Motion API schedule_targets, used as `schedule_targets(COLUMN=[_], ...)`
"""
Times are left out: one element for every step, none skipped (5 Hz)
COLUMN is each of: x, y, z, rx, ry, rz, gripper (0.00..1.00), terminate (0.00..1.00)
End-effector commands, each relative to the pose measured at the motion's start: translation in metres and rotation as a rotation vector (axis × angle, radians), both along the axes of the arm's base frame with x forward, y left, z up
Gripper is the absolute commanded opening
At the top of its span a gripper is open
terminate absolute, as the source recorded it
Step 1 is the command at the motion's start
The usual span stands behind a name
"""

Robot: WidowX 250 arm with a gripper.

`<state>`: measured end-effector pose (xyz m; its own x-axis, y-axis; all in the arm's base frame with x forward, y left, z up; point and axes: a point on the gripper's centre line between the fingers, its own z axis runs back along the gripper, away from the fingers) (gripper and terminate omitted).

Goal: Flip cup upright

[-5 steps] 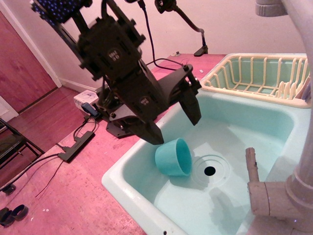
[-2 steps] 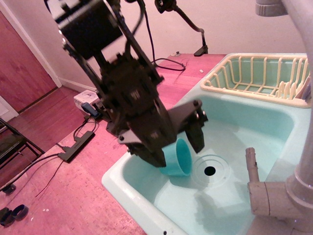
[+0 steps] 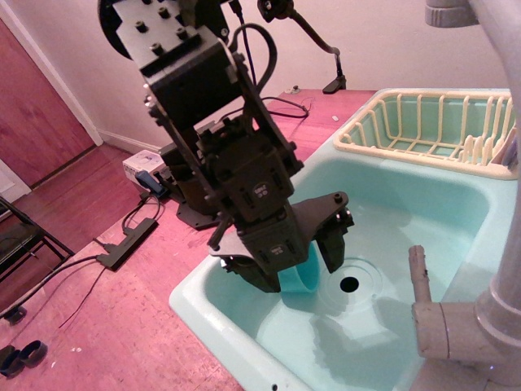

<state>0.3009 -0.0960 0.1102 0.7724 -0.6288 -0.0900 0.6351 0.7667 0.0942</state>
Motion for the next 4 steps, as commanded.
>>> schedule_targets(x=[-0.006,-0.011,-0.018,-0.024], y=[0.006,0.005,0.003,0.002], z=[0.002,0.004,0.006,0.006], rx=[-0.025,-0.034,-0.043,-0.059], ry=[0.031,0.062,0.082,0.098], rz=[0.020,0.012,-0.016,-0.028], gripper=[1.00,1.00,1.00,0.00], terminate=[0.00,0.00,0.00,0.00])
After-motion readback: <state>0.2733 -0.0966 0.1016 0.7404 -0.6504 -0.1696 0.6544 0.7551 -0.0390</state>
